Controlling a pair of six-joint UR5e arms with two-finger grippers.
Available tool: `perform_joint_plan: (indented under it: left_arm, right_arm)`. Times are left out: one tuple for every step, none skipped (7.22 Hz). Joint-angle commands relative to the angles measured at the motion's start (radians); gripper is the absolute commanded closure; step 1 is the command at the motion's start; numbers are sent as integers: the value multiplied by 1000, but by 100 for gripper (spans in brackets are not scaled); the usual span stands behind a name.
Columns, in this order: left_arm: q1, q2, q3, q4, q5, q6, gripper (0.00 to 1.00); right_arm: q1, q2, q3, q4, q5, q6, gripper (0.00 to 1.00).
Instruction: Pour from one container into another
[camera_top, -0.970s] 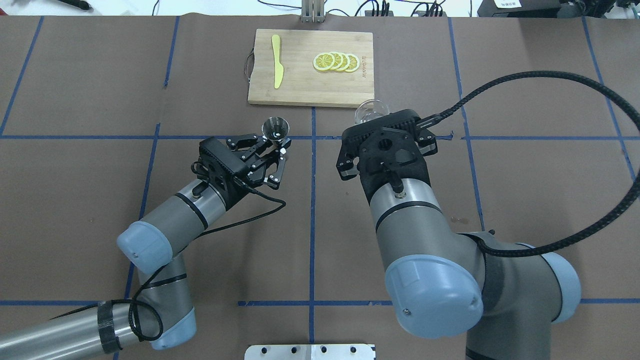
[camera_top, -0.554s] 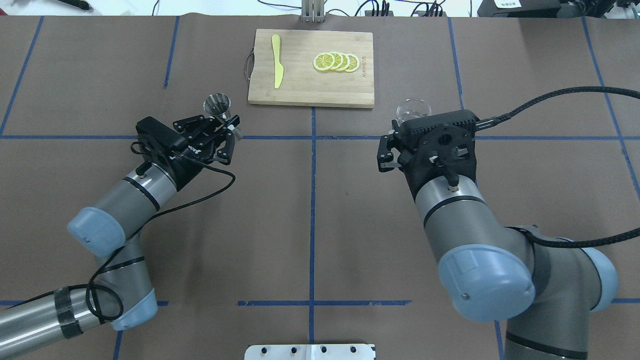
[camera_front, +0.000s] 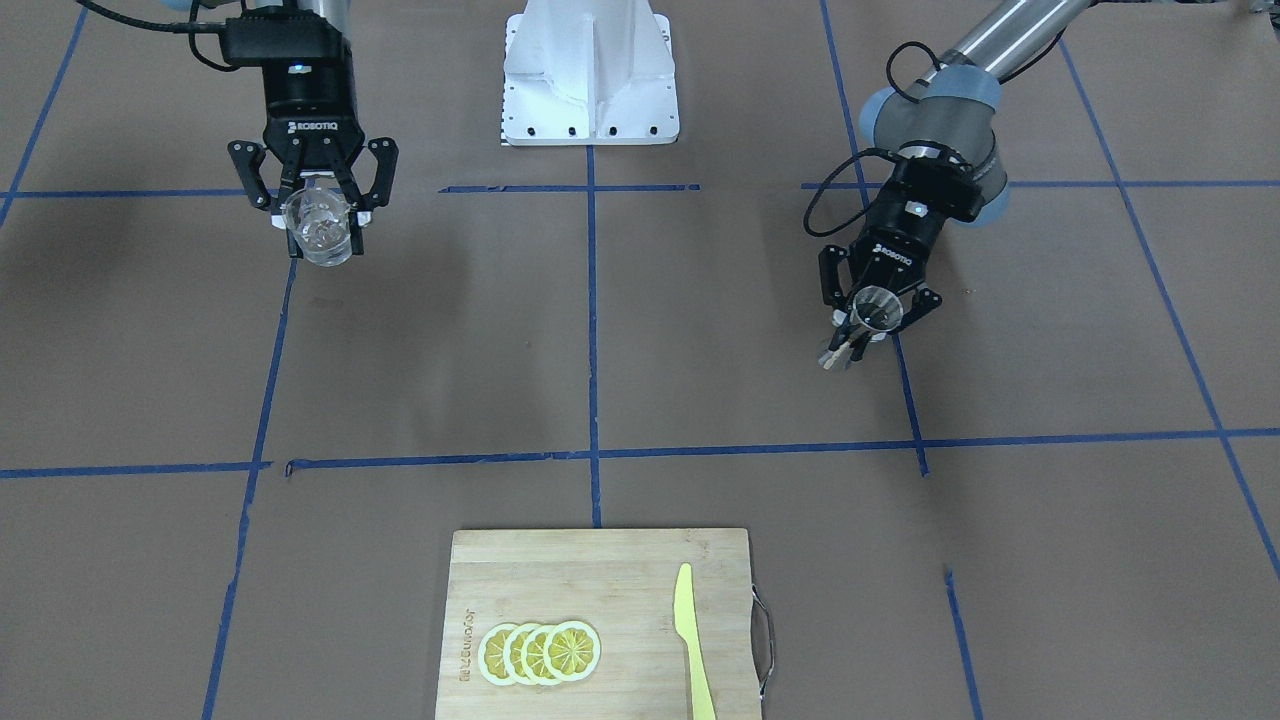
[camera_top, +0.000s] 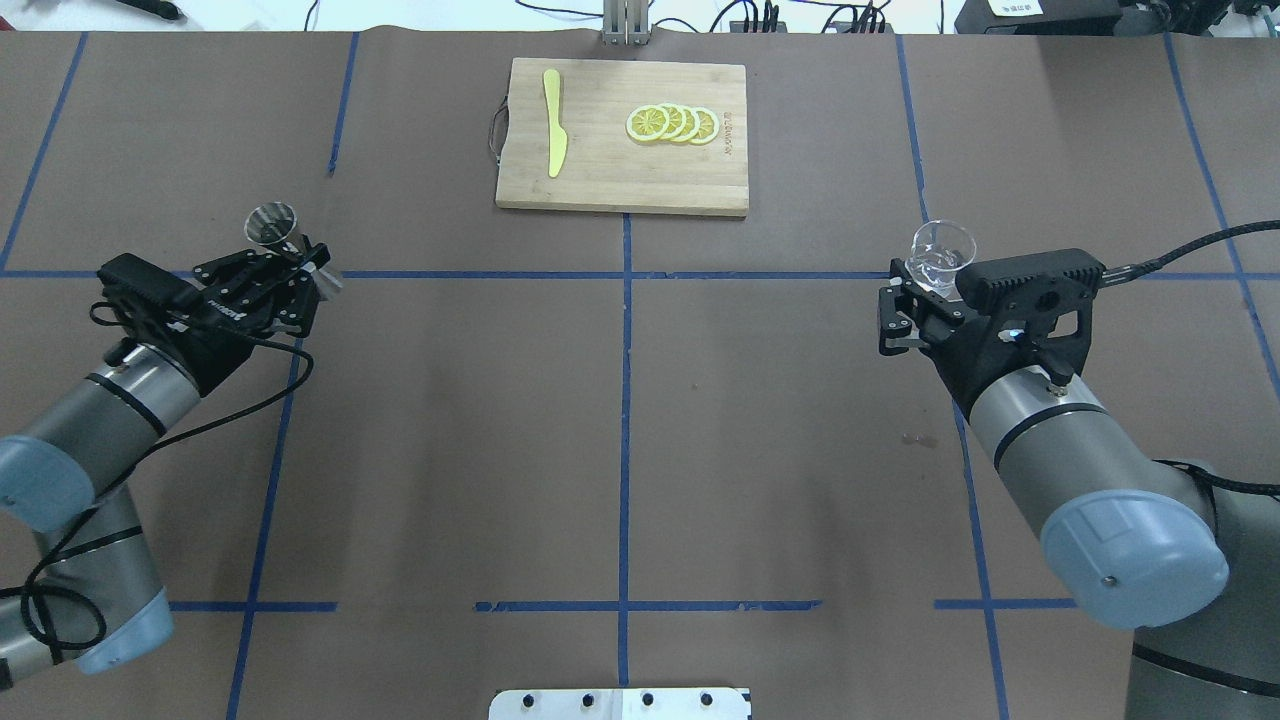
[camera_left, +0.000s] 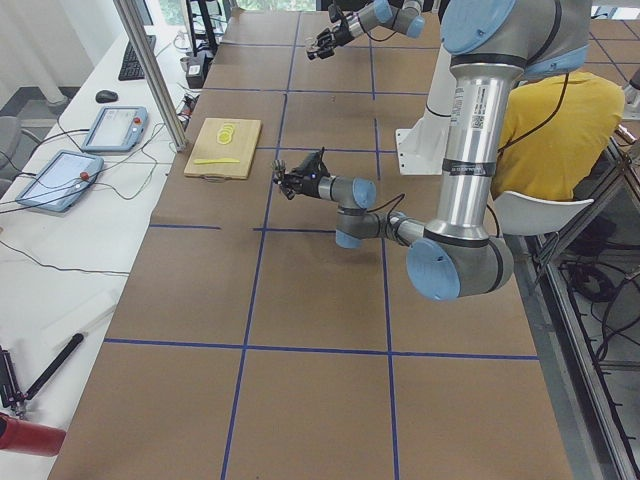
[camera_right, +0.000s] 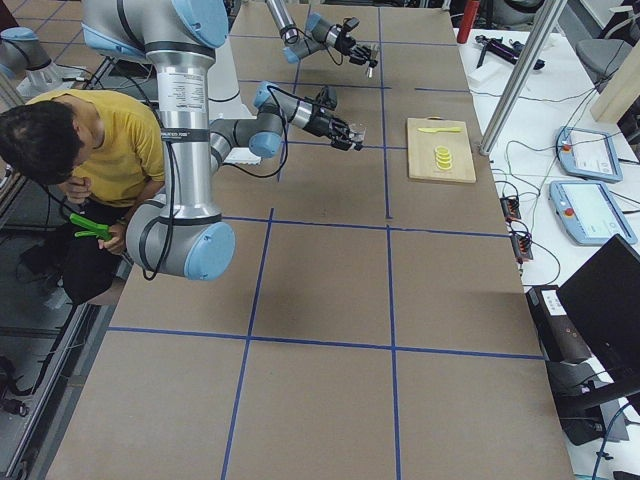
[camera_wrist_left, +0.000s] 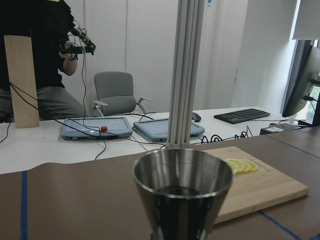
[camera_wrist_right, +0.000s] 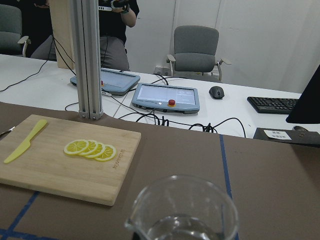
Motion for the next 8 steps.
perform_joint_plan:
  left_arm:
    - [-38,140,0,-7,2,-35,100]
    - [-38,163,12,-14,6,-152,100]
    - [-38,207,28,-36,12,-179,100]
    - [-37,218,81,-77,70,-202,100]
    - [-31,211,121,-85,115,-272,100]
    - [-29,214,127,-85,144,-302,100]
    - [-23,211,155,-73,229,-358,100]
    - [-21,211,176,-71,238,-366,100]
  right_arm:
    - [2,-97,-31,149,10,1,100]
    - [4,-109,-44,189,13,0,100]
    - [5,-109,-44,189,13,0,100]
    - [4,-111,-45,189,13,0,100]
    - [4,-111,-45,191,13,1,100]
    - [4,-111,-47,191,13,0,100]
    - [4,-111,-47,191,13,0,100]
    - [4,-109,-47,191,12,0,100]
